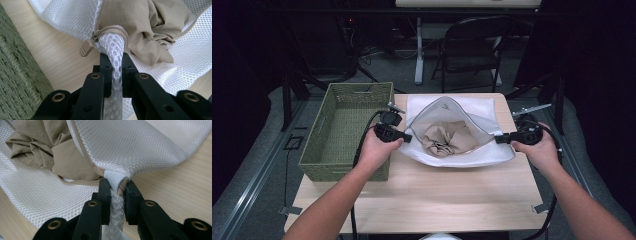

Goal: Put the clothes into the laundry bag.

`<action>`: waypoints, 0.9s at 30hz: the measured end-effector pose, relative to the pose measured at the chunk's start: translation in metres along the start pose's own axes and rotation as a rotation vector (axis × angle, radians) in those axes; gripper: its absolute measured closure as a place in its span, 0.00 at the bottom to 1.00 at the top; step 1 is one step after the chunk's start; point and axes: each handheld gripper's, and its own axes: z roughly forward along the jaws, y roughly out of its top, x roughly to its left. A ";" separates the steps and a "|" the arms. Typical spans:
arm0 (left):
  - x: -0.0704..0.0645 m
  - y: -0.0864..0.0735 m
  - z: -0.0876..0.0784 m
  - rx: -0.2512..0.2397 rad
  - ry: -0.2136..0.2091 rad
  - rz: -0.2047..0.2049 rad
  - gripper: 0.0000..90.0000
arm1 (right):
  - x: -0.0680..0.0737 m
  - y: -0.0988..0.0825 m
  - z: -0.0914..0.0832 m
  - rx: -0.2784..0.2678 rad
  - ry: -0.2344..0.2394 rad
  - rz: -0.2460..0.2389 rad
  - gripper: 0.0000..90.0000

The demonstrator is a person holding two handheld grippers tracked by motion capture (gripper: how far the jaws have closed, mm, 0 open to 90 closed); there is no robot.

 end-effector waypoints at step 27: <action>0.010 0.020 -0.017 -0.041 0.036 -0.001 0.94 | -0.011 0.019 -0.010 -0.043 -0.048 0.004 0.87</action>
